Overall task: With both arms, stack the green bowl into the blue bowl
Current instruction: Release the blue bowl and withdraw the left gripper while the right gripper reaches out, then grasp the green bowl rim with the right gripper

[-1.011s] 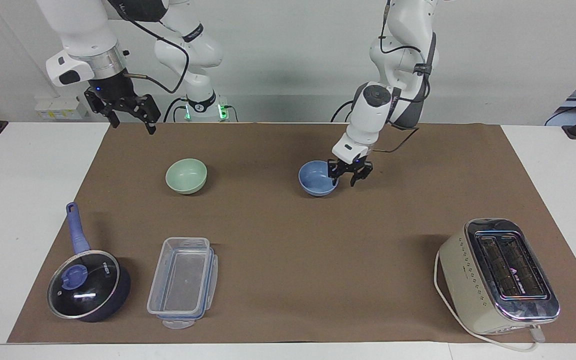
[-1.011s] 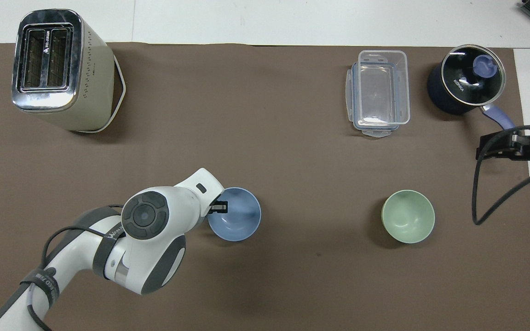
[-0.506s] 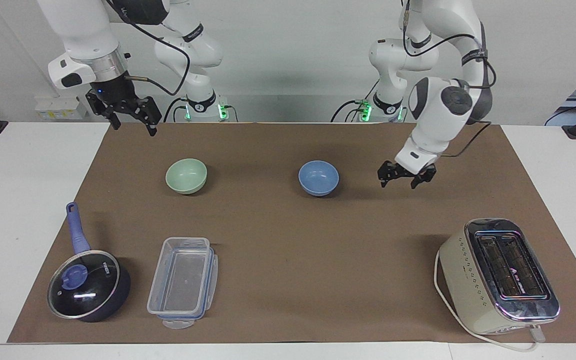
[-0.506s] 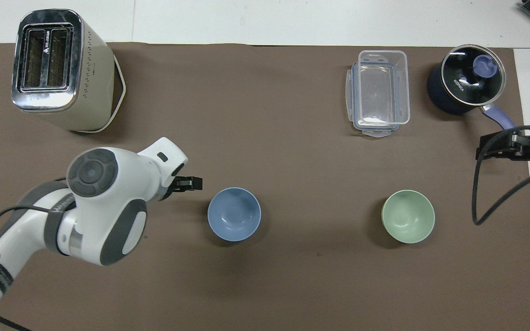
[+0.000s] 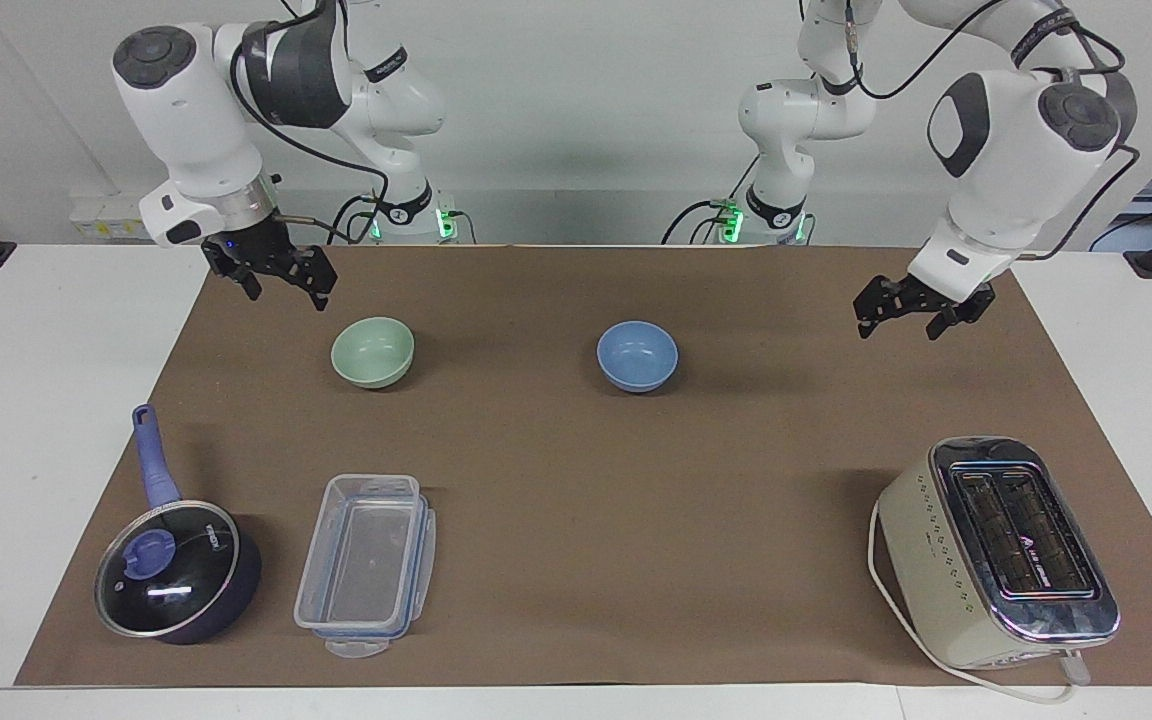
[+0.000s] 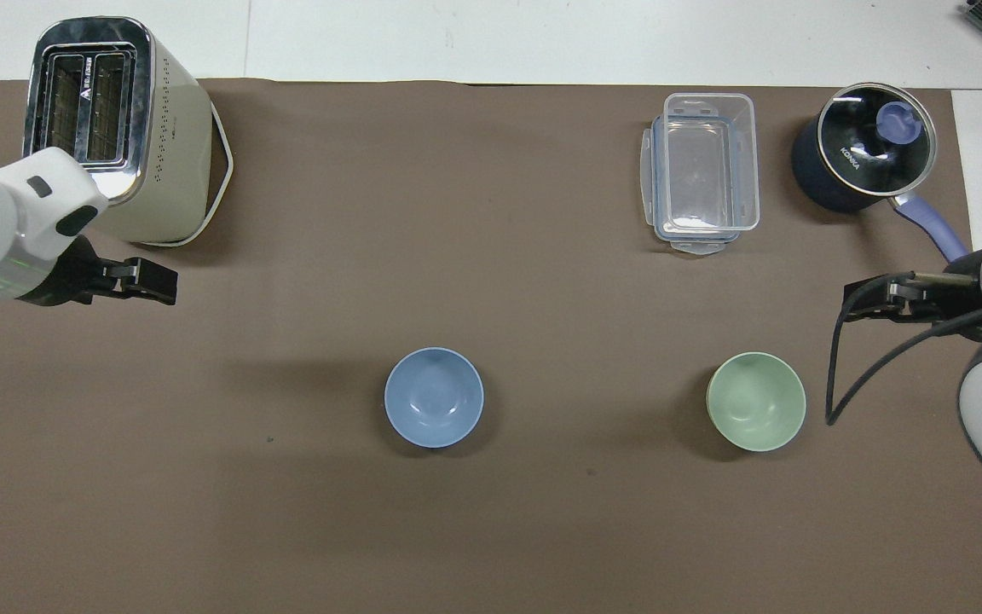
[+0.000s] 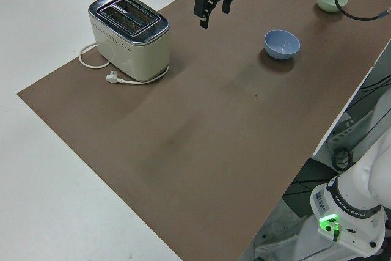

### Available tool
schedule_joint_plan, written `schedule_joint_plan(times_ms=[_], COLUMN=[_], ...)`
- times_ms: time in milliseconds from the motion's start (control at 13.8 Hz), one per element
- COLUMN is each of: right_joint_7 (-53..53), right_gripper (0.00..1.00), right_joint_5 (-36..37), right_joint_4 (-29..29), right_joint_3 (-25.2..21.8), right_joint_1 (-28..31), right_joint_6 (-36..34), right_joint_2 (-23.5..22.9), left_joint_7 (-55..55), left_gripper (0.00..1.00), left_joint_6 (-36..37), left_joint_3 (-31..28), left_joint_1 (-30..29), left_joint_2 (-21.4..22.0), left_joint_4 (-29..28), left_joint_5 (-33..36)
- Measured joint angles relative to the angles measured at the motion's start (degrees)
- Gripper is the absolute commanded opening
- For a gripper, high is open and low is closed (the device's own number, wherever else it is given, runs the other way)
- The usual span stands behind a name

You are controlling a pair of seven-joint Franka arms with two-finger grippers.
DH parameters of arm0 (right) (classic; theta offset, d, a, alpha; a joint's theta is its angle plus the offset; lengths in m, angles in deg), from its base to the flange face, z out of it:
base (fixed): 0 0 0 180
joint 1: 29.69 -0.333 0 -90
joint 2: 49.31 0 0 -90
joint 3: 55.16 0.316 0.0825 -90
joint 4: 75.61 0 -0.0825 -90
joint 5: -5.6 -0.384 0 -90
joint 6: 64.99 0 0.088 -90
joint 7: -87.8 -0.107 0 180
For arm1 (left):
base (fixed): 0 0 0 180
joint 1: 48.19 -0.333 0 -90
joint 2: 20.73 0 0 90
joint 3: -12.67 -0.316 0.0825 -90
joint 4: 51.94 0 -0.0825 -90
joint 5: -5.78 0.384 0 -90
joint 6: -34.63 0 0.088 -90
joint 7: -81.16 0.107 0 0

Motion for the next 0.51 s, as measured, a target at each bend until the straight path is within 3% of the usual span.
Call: schedule_joint_plan(times_ms=[217,506], right_joint_7=[2.68,3.26], right_gripper=[1.00,1.00], right_joint_5=[0.00,-0.14], right_joint_4=[9.49,20.50], right_joint_3=[-0.11,-0.16], right_joint_1=[3.09,4.72], right_joint_6=[6.76,18.36], right_joint_2=[0.86,0.66], left_joint_7=[0.52,1.18], left_gripper=[1.00,1.00], left_joint_6=[6.87,8.41], left_joint_3=[0.04,-0.43], left_joint_1=[-0.01,-0.29], left_joint_2=[-0.03,0.04], left_joint_4=[5.91,8.54], left_joint_5=[1.38,1.68])
